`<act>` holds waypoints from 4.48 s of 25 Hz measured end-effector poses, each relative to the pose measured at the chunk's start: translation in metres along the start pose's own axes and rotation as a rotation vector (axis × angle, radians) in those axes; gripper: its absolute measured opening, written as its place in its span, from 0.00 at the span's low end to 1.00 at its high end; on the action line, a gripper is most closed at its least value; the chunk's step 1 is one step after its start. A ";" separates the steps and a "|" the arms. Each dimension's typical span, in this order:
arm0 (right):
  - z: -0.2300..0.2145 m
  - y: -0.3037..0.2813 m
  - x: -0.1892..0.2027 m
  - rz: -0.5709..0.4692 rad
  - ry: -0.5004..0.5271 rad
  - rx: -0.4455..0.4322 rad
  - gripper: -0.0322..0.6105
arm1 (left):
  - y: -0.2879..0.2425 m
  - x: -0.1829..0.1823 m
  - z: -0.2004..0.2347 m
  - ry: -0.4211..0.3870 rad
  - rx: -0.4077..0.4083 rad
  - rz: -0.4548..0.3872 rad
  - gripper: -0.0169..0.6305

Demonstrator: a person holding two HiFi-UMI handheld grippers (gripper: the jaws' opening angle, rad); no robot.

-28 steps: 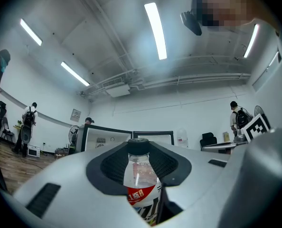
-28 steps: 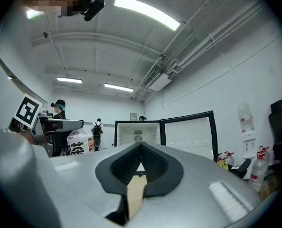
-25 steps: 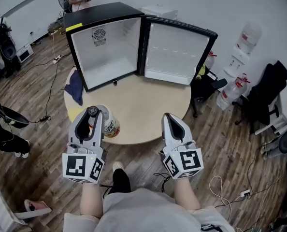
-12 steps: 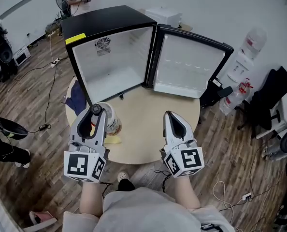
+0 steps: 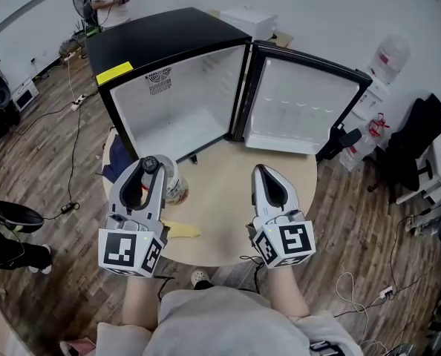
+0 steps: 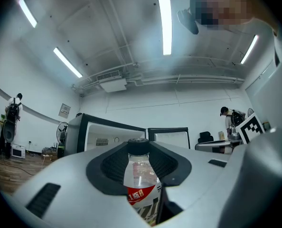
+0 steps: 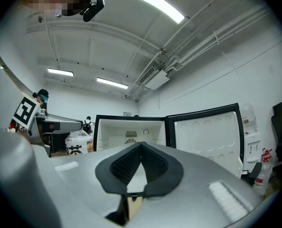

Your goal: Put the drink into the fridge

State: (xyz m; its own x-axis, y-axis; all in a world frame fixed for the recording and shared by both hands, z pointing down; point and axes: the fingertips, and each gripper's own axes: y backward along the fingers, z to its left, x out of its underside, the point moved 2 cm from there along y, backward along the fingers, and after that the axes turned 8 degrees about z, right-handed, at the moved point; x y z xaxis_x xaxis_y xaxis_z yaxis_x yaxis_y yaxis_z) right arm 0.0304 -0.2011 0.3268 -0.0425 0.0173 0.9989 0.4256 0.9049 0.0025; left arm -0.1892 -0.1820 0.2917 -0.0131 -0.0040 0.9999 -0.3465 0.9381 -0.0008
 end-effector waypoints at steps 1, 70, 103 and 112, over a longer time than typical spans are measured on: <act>0.001 -0.005 0.000 -0.001 -0.001 0.006 0.07 | -0.004 0.000 0.004 0.000 0.007 0.001 0.24; -0.141 -0.183 0.065 0.164 -0.018 -0.038 0.07 | -0.377 0.128 0.078 0.006 -0.052 0.213 0.24; -0.119 -0.161 0.058 0.163 -0.004 -0.033 0.07 | -0.332 0.118 0.075 -0.039 -0.053 0.210 0.04; -0.086 -0.147 0.054 0.155 0.006 -0.060 0.07 | -0.265 0.108 0.068 0.023 -0.049 0.208 0.04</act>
State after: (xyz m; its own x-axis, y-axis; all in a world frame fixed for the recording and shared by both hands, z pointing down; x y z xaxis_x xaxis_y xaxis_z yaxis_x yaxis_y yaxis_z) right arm 0.0434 -0.3700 0.3840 0.0331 0.1524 0.9878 0.4801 0.8644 -0.1495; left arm -0.1624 -0.4540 0.3986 -0.0579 0.1989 0.9783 -0.2927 0.9335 -0.2071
